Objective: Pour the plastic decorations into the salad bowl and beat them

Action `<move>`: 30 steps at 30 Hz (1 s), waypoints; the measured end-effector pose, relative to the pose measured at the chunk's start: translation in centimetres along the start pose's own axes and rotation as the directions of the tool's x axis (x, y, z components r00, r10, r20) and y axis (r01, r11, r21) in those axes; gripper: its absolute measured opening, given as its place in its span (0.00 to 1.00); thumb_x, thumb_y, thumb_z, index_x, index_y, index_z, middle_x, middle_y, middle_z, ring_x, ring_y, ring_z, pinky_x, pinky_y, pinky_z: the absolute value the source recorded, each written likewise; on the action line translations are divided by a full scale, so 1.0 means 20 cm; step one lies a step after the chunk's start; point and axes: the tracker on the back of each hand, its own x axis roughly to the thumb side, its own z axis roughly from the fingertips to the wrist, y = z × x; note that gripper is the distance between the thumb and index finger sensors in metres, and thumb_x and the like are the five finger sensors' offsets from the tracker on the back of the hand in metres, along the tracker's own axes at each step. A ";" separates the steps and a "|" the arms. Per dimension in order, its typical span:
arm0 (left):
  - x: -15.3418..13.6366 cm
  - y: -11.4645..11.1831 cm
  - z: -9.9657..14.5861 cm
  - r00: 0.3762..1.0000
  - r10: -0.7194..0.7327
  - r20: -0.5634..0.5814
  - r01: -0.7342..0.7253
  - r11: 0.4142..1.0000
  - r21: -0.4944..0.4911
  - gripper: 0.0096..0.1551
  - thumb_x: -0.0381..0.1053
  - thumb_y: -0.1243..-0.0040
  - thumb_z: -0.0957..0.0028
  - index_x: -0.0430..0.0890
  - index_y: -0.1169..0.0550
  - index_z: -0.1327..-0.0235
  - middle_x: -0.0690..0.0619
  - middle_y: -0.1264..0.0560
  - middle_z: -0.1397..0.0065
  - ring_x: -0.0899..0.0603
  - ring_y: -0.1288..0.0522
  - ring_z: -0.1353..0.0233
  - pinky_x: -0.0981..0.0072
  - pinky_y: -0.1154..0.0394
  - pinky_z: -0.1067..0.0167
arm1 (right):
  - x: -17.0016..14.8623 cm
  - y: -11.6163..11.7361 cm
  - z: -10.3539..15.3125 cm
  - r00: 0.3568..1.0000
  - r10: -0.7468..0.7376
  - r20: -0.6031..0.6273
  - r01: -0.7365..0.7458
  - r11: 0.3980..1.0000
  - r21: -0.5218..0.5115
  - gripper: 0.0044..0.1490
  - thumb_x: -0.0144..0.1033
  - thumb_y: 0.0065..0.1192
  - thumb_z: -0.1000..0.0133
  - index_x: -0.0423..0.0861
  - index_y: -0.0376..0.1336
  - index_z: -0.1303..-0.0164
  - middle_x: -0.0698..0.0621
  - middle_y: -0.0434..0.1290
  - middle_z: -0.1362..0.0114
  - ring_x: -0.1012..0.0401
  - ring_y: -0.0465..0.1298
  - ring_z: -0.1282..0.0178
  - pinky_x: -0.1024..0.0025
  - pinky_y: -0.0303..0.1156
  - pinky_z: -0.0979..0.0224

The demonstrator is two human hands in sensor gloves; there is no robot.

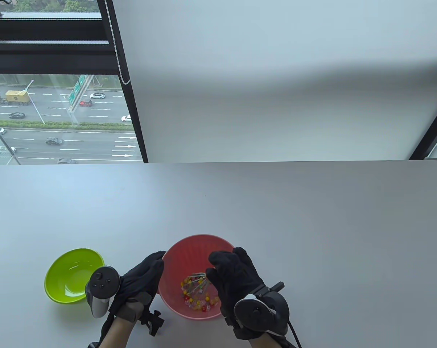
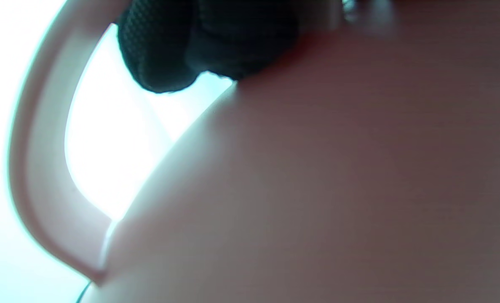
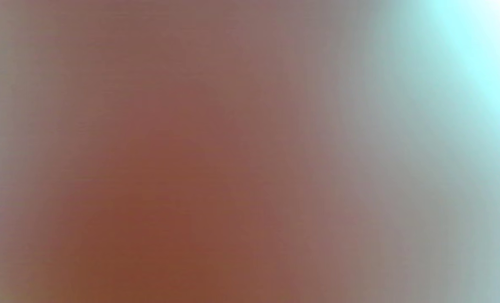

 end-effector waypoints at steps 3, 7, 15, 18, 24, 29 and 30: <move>0.00 0.00 0.00 1.000 0.003 0.000 -0.003 1.000 0.000 0.38 0.67 0.54 0.39 0.38 0.25 0.34 0.50 0.19 0.63 0.38 0.22 0.47 0.38 0.38 0.29 | 0.01 0.00 0.00 0.998 0.057 0.021 -0.057 0.998 -0.015 0.30 0.49 0.58 0.38 0.56 0.54 0.27 0.58 0.68 0.29 0.59 0.85 0.46 0.52 0.62 0.17; 0.00 0.00 0.00 1.000 0.002 0.000 -0.002 1.000 0.000 0.38 0.67 0.55 0.39 0.38 0.25 0.34 0.51 0.19 0.63 0.38 0.22 0.47 0.38 0.38 0.29 | 0.02 -0.01 0.01 0.990 0.137 0.047 -0.135 0.990 -0.036 0.30 0.50 0.58 0.38 0.57 0.54 0.27 0.58 0.68 0.29 0.59 0.84 0.46 0.53 0.61 0.17; 0.00 0.00 0.00 1.000 0.002 0.000 -0.002 1.000 0.000 0.38 0.67 0.55 0.39 0.38 0.25 0.34 0.51 0.19 0.63 0.38 0.22 0.47 0.38 0.38 0.29 | 0.03 -0.03 0.00 0.975 0.211 0.065 -0.208 0.977 -0.052 0.29 0.49 0.54 0.36 0.56 0.53 0.26 0.57 0.68 0.30 0.59 0.82 0.48 0.53 0.60 0.17; 0.00 0.00 0.00 1.000 0.002 0.000 -0.002 1.000 0.000 0.38 0.67 0.55 0.39 0.38 0.25 0.34 0.51 0.19 0.63 0.38 0.22 0.47 0.38 0.38 0.29 | 0.02 -0.05 0.00 0.975 0.214 0.061 -0.211 0.976 -0.063 0.28 0.49 0.52 0.35 0.56 0.53 0.26 0.57 0.68 0.31 0.59 0.81 0.50 0.53 0.60 0.18; 0.00 0.00 0.00 1.000 0.001 0.000 -0.001 1.000 0.000 0.38 0.67 0.55 0.39 0.38 0.25 0.34 0.51 0.19 0.63 0.38 0.22 0.47 0.38 0.38 0.29 | 0.01 -0.07 0.00 0.982 0.184 0.042 -0.181 0.981 -0.075 0.27 0.49 0.50 0.35 0.55 0.53 0.26 0.57 0.68 0.33 0.58 0.80 0.53 0.52 0.61 0.18; 0.00 0.00 0.00 1.000 0.000 0.000 0.000 1.000 0.000 0.38 0.67 0.55 0.39 0.38 0.25 0.34 0.51 0.19 0.63 0.38 0.22 0.47 0.38 0.38 0.29 | 0.00 -0.09 0.00 0.990 0.137 0.023 -0.135 0.987 -0.083 0.27 0.49 0.50 0.35 0.55 0.53 0.26 0.58 0.70 0.35 0.59 0.80 0.57 0.53 0.62 0.19; 0.00 0.00 0.00 1.000 0.001 0.000 -0.001 1.000 0.000 0.38 0.67 0.55 0.39 0.38 0.25 0.34 0.51 0.19 0.63 0.38 0.22 0.47 0.38 0.38 0.29 | -0.01 -0.08 0.00 0.992 0.121 0.018 -0.120 0.990 -0.078 0.27 0.50 0.49 0.35 0.55 0.53 0.26 0.58 0.70 0.36 0.60 0.80 0.57 0.54 0.63 0.19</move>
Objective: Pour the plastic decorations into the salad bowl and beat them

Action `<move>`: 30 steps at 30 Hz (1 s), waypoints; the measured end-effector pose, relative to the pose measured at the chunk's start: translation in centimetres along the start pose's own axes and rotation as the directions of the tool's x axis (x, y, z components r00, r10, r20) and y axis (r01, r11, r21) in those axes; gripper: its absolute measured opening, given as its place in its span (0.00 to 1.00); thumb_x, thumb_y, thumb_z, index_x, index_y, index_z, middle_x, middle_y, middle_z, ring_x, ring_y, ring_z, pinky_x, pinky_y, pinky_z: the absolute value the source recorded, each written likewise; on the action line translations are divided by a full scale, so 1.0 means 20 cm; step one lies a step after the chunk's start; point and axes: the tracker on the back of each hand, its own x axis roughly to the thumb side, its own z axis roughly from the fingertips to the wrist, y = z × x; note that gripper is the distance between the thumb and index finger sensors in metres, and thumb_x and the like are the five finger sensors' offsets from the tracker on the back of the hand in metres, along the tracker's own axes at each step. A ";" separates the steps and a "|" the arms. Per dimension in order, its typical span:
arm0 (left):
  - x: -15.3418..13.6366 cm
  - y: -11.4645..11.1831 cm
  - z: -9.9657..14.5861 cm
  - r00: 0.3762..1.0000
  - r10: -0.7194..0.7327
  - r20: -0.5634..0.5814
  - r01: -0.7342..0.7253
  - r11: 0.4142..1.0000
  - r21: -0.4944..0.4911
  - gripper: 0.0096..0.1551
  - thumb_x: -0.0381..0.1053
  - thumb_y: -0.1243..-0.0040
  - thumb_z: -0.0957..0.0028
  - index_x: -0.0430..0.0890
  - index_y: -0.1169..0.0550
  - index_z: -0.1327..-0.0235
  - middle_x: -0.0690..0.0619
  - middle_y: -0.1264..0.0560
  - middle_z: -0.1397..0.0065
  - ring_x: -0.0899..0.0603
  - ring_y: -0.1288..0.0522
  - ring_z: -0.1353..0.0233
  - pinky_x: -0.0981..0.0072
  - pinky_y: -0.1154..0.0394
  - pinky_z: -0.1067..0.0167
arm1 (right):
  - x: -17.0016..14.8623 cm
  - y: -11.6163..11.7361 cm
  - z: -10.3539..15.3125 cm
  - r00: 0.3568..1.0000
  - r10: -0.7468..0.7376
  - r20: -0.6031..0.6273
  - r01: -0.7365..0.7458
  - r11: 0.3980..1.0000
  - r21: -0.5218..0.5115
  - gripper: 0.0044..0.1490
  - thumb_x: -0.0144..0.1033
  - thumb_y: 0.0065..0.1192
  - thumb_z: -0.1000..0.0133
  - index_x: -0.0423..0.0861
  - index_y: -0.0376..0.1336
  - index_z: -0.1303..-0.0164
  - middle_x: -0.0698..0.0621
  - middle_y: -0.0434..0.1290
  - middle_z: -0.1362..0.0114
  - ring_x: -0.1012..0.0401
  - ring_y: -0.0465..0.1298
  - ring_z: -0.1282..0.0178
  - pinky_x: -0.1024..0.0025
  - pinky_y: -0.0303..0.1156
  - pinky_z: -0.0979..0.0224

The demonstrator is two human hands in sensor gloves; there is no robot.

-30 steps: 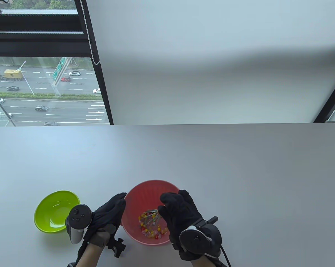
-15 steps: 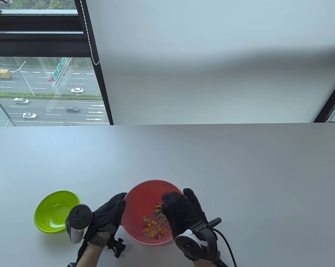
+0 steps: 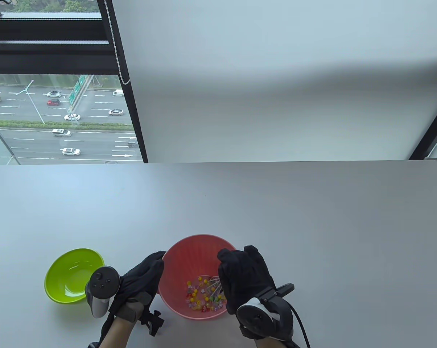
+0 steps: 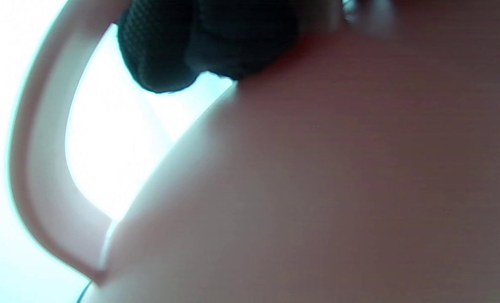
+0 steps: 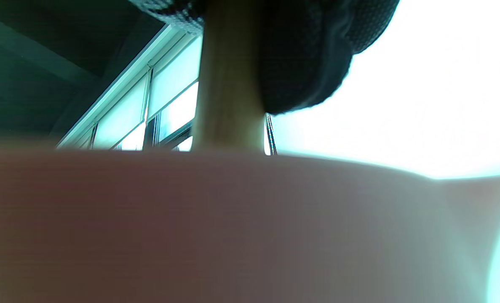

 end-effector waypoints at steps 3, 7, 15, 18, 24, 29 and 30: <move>0.00 0.00 0.00 1.000 -0.002 0.000 0.002 1.000 0.000 0.38 0.67 0.55 0.39 0.38 0.25 0.34 0.51 0.19 0.63 0.38 0.22 0.47 0.38 0.38 0.29 | -0.01 0.01 0.00 0.998 -0.052 -0.020 0.052 0.999 0.016 0.27 0.50 0.50 0.35 0.55 0.54 0.27 0.58 0.71 0.36 0.60 0.81 0.59 0.54 0.64 0.20; 0.00 0.00 0.00 1.000 -0.001 0.000 0.001 1.000 -0.001 0.38 0.67 0.55 0.39 0.38 0.25 0.34 0.51 0.19 0.63 0.38 0.22 0.47 0.38 0.38 0.29 | 0.00 0.03 0.00 0.991 -0.125 -0.041 0.127 0.991 0.052 0.27 0.50 0.52 0.35 0.56 0.54 0.27 0.58 0.70 0.34 0.60 0.82 0.60 0.56 0.65 0.20; 0.00 0.00 0.00 1.000 -0.002 0.000 0.002 1.000 0.001 0.38 0.67 0.55 0.39 0.38 0.25 0.34 0.51 0.19 0.63 0.38 0.22 0.47 0.38 0.38 0.29 | -0.01 0.08 0.00 0.974 -0.211 -0.082 0.219 0.970 0.103 0.38 0.51 0.69 0.42 0.56 0.54 0.26 0.58 0.69 0.30 0.59 0.85 0.54 0.56 0.67 0.21; 0.00 0.00 0.00 1.000 -0.002 0.000 0.002 1.000 0.001 0.38 0.67 0.55 0.39 0.38 0.25 0.34 0.51 0.19 0.63 0.38 0.22 0.47 0.38 0.38 0.29 | 0.00 0.08 0.00 0.982 -0.176 -0.063 0.182 0.978 0.101 0.38 0.50 0.70 0.43 0.55 0.54 0.26 0.58 0.69 0.30 0.58 0.85 0.52 0.55 0.66 0.21; 0.00 0.00 0.00 1.000 -0.002 0.001 0.002 1.000 0.000 0.38 0.67 0.55 0.39 0.38 0.25 0.34 0.51 0.19 0.63 0.38 0.22 0.47 0.38 0.38 0.29 | 0.03 0.09 0.01 0.998 -0.064 -0.013 0.065 0.995 0.079 0.36 0.50 0.66 0.41 0.56 0.53 0.26 0.58 0.68 0.29 0.60 0.85 0.49 0.55 0.65 0.19; 0.00 0.00 0.00 1.000 -0.002 0.001 0.002 1.000 0.000 0.38 0.67 0.55 0.39 0.38 0.25 0.34 0.51 0.19 0.63 0.38 0.22 0.47 0.38 0.38 0.29 | 0.04 0.10 0.01 1.000 0.002 0.017 -0.003 0.998 0.056 0.34 0.50 0.64 0.40 0.56 0.53 0.27 0.58 0.67 0.29 0.60 0.84 0.48 0.54 0.64 0.18; 0.00 0.00 0.00 1.000 -0.003 0.001 0.003 1.000 0.000 0.38 0.67 0.55 0.39 0.38 0.25 0.34 0.51 0.19 0.63 0.38 0.22 0.47 0.38 0.38 0.29 | 0.04 0.09 0.01 1.000 0.008 0.019 -0.009 0.998 0.054 0.34 0.50 0.64 0.40 0.56 0.53 0.27 0.58 0.67 0.29 0.60 0.84 0.48 0.54 0.64 0.18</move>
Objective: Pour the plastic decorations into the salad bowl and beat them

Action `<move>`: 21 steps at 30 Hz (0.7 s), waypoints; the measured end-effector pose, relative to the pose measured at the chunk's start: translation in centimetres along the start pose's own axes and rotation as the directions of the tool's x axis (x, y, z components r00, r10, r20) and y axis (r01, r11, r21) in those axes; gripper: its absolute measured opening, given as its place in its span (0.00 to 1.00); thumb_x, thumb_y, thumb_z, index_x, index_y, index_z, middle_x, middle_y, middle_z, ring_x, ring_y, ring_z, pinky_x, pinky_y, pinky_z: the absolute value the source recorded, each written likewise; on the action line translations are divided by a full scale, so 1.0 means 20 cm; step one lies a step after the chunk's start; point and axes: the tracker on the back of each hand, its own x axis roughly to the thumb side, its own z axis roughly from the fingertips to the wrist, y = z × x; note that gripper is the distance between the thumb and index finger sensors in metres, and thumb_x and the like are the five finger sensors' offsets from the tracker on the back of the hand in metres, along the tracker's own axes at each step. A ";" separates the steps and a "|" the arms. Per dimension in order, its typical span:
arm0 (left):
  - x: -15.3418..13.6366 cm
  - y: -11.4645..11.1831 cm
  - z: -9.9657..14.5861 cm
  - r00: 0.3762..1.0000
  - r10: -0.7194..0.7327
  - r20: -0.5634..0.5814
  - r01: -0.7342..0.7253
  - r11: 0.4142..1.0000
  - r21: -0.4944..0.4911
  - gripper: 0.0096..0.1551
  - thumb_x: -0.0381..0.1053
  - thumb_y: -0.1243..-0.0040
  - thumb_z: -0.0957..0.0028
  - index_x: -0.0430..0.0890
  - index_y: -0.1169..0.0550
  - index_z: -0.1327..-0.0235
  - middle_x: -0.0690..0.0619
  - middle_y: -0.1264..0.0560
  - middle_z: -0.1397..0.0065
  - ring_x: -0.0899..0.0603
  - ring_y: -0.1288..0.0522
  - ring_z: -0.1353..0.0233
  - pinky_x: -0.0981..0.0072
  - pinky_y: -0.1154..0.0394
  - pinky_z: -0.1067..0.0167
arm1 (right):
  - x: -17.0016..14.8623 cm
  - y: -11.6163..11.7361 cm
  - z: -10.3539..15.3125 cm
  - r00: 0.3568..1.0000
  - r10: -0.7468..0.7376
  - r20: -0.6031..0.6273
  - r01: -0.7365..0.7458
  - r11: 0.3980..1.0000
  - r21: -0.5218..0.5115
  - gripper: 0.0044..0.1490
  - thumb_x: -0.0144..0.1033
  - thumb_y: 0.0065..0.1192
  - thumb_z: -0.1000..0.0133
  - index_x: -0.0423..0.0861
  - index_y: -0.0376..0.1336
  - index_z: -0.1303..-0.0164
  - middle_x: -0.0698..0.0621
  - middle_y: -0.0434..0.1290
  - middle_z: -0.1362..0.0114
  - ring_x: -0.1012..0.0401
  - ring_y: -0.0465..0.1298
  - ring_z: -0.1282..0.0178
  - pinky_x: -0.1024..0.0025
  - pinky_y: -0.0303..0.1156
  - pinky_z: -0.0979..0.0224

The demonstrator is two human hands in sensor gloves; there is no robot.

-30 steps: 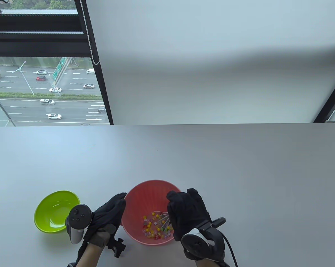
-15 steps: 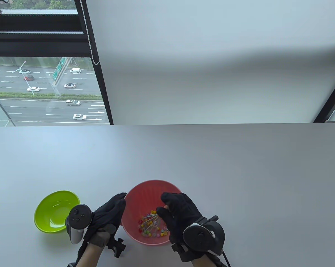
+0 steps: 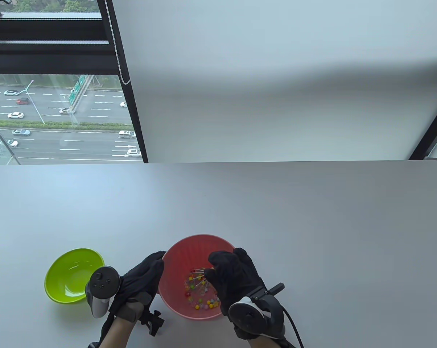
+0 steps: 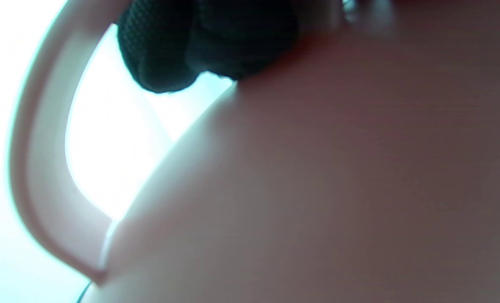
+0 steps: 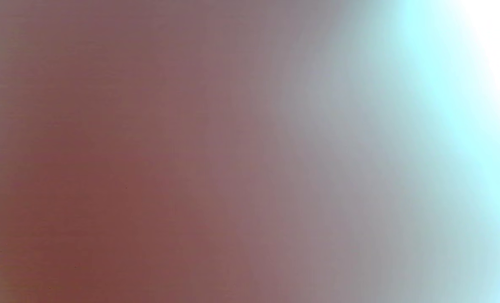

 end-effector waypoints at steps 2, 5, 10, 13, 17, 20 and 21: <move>0.00 0.00 0.00 1.000 0.001 0.000 -0.001 1.000 0.000 0.38 0.67 0.55 0.39 0.38 0.25 0.34 0.50 0.19 0.63 0.38 0.22 0.47 0.38 0.38 0.29 | 0.00 0.00 0.00 1.000 0.022 0.008 -0.022 1.000 -0.008 0.33 0.50 0.63 0.39 0.56 0.53 0.27 0.58 0.67 0.29 0.60 0.84 0.47 0.54 0.63 0.18; 0.00 0.00 0.00 1.000 0.002 0.000 -0.002 1.000 -0.001 0.38 0.67 0.55 0.39 0.38 0.25 0.34 0.51 0.19 0.63 0.38 0.22 0.47 0.38 0.38 0.29 | 0.00 -0.01 0.00 0.999 0.043 0.015 -0.043 0.999 -0.014 0.32 0.50 0.61 0.38 0.57 0.52 0.26 0.58 0.67 0.29 0.60 0.83 0.47 0.54 0.62 0.18; 0.00 0.00 0.00 1.000 0.002 0.000 -0.002 1.000 0.000 0.38 0.67 0.55 0.39 0.38 0.25 0.34 0.51 0.19 0.63 0.38 0.22 0.47 0.38 0.38 0.29 | -0.01 -0.02 0.00 0.998 0.062 0.015 -0.062 0.998 -0.026 0.30 0.49 0.58 0.37 0.57 0.52 0.26 0.58 0.67 0.30 0.59 0.82 0.48 0.53 0.61 0.18; 0.00 0.00 0.00 1.000 0.001 0.000 -0.001 1.000 0.000 0.38 0.67 0.55 0.39 0.38 0.25 0.34 0.51 0.19 0.63 0.38 0.22 0.47 0.38 0.38 0.29 | -0.01 -0.04 0.00 0.998 0.066 0.013 -0.065 0.997 -0.044 0.30 0.49 0.57 0.36 0.57 0.52 0.27 0.58 0.67 0.31 0.59 0.81 0.50 0.52 0.61 0.18; 0.00 0.00 0.00 1.000 0.001 0.000 -0.001 1.000 0.000 0.38 0.67 0.55 0.39 0.38 0.25 0.34 0.51 0.19 0.63 0.38 0.22 0.47 0.38 0.38 0.29 | -0.01 -0.06 0.00 0.998 0.070 0.010 -0.069 0.995 -0.078 0.28 0.50 0.57 0.37 0.57 0.54 0.28 0.59 0.69 0.34 0.60 0.81 0.54 0.53 0.63 0.19; 0.00 0.00 0.00 1.000 0.003 -0.001 -0.003 1.000 0.000 0.38 0.67 0.55 0.39 0.38 0.25 0.34 0.51 0.19 0.63 0.38 0.22 0.47 0.38 0.38 0.29 | -0.02 -0.07 0.00 0.999 0.051 0.003 -0.050 0.995 -0.090 0.27 0.50 0.57 0.37 0.58 0.55 0.29 0.59 0.70 0.35 0.60 0.81 0.56 0.54 0.63 0.20; 0.00 0.00 0.00 1.000 0.003 -0.001 -0.003 1.000 0.000 0.38 0.67 0.55 0.39 0.38 0.25 0.34 0.51 0.19 0.63 0.38 0.22 0.47 0.38 0.38 0.29 | -0.02 -0.07 0.01 0.999 0.042 0.000 -0.042 0.995 -0.092 0.27 0.50 0.57 0.37 0.58 0.55 0.29 0.59 0.70 0.36 0.60 0.81 0.57 0.54 0.64 0.20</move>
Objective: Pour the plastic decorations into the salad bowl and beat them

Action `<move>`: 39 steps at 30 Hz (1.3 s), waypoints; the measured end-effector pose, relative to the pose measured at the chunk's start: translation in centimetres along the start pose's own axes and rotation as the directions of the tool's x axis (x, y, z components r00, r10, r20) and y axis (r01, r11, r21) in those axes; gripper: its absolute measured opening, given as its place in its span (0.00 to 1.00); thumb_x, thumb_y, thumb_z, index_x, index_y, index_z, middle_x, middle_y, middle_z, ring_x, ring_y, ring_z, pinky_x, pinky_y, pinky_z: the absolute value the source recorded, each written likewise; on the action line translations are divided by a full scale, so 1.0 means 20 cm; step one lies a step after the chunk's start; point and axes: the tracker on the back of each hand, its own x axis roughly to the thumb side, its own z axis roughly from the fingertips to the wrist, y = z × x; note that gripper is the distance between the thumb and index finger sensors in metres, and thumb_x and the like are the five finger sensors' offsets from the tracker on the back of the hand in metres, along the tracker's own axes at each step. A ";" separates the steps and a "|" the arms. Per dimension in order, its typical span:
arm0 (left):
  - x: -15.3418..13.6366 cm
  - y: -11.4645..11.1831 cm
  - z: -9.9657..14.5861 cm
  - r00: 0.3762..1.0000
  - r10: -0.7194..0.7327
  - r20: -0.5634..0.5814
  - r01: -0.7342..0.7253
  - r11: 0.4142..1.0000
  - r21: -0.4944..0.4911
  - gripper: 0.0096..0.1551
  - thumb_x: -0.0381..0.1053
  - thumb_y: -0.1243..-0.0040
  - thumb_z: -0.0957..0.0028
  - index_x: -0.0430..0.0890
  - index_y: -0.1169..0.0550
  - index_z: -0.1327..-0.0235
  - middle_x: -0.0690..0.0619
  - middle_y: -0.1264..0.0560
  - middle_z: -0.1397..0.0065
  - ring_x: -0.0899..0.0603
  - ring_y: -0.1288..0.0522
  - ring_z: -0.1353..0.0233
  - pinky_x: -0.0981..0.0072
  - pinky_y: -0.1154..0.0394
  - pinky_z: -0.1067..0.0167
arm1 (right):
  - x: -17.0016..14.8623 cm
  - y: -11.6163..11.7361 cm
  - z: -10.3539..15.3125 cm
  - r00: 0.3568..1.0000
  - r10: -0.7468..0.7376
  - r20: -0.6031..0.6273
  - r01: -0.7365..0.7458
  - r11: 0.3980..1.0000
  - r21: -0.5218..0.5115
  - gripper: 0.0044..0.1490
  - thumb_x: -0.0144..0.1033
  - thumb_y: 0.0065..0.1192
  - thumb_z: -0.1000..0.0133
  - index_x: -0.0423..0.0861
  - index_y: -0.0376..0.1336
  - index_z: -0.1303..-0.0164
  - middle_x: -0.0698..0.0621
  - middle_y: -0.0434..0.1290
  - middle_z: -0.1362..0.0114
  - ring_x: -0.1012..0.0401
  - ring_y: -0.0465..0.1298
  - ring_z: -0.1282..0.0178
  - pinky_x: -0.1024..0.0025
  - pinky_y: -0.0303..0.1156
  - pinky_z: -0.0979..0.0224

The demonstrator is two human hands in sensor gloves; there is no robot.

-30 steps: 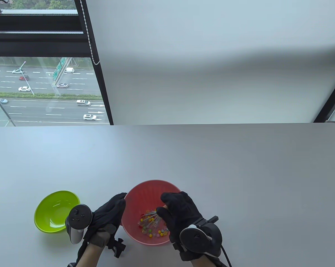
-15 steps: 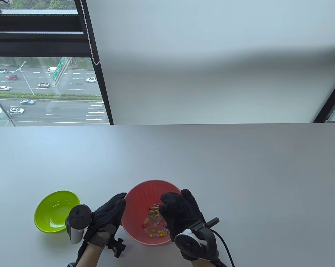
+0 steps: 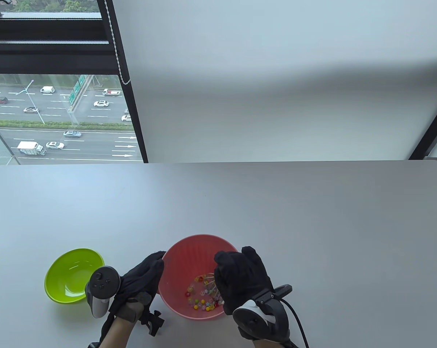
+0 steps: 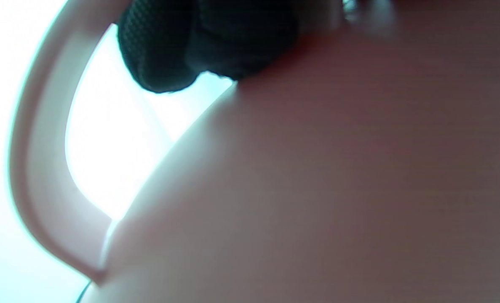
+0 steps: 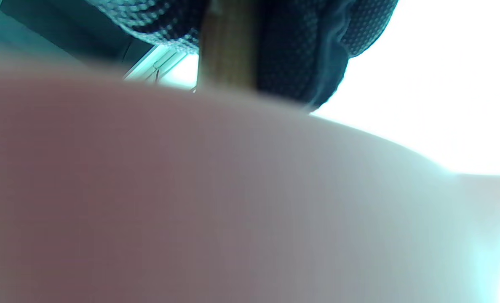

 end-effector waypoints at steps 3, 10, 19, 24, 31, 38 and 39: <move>0.00 0.00 0.00 1.000 -0.001 0.000 0.001 1.000 0.001 0.38 0.67 0.55 0.39 0.38 0.25 0.34 0.51 0.19 0.63 0.38 0.22 0.47 0.38 0.38 0.29 | -0.01 -0.01 0.00 0.999 -0.037 -0.018 0.036 0.999 -0.008 0.27 0.51 0.57 0.37 0.58 0.56 0.29 0.60 0.72 0.38 0.61 0.81 0.61 0.56 0.66 0.21; 0.00 0.00 0.00 1.000 0.001 0.000 -0.001 1.000 0.001 0.38 0.67 0.55 0.39 0.38 0.25 0.34 0.51 0.19 0.63 0.38 0.22 0.47 0.38 0.38 0.29 | -0.02 0.02 0.00 0.986 -0.151 -0.066 0.154 0.988 0.035 0.26 0.51 0.57 0.37 0.58 0.57 0.30 0.59 0.72 0.37 0.61 0.82 0.64 0.57 0.67 0.21; 0.00 0.00 0.00 1.000 0.001 -0.001 -0.001 1.000 0.001 0.38 0.67 0.55 0.39 0.38 0.25 0.34 0.51 0.19 0.63 0.38 0.22 0.47 0.38 0.38 0.29 | -0.01 0.05 0.00 0.973 -0.216 -0.087 0.222 0.972 0.077 0.26 0.51 0.57 0.36 0.58 0.56 0.29 0.59 0.71 0.34 0.61 0.83 0.60 0.56 0.66 0.20; 0.00 0.00 0.00 1.000 0.001 -0.001 -0.001 1.000 0.001 0.38 0.67 0.55 0.39 0.38 0.25 0.34 0.51 0.19 0.63 0.38 0.22 0.47 0.38 0.38 0.29 | -0.01 0.06 -0.01 0.974 -0.210 -0.084 0.217 0.971 0.098 0.27 0.50 0.58 0.36 0.57 0.56 0.29 0.58 0.70 0.32 0.60 0.84 0.57 0.55 0.66 0.20; 0.00 0.00 0.00 1.000 0.000 0.000 0.000 1.000 0.000 0.38 0.67 0.55 0.39 0.38 0.25 0.34 0.51 0.19 0.63 0.38 0.22 0.47 0.38 0.38 0.29 | 0.00 0.06 -0.01 0.986 -0.157 -0.053 0.162 0.981 0.110 0.27 0.49 0.57 0.36 0.56 0.55 0.28 0.58 0.69 0.30 0.59 0.84 0.53 0.54 0.65 0.19; 0.00 0.00 0.00 1.000 -0.001 0.000 0.001 1.000 0.000 0.38 0.67 0.55 0.39 0.38 0.25 0.34 0.51 0.19 0.63 0.38 0.22 0.47 0.38 0.38 0.29 | 0.01 0.06 -0.01 0.996 -0.087 -0.019 0.089 0.991 0.096 0.27 0.49 0.56 0.36 0.56 0.55 0.28 0.57 0.68 0.30 0.59 0.84 0.51 0.54 0.64 0.18; 0.00 0.00 0.00 1.000 -0.001 0.000 0.001 1.000 0.000 0.38 0.67 0.55 0.39 0.38 0.25 0.34 0.51 0.19 0.63 0.38 0.22 0.47 0.38 0.38 0.29 | 0.01 0.06 0.00 0.997 -0.076 -0.014 0.077 0.993 0.093 0.27 0.49 0.56 0.36 0.57 0.55 0.28 0.58 0.68 0.30 0.59 0.84 0.51 0.54 0.64 0.18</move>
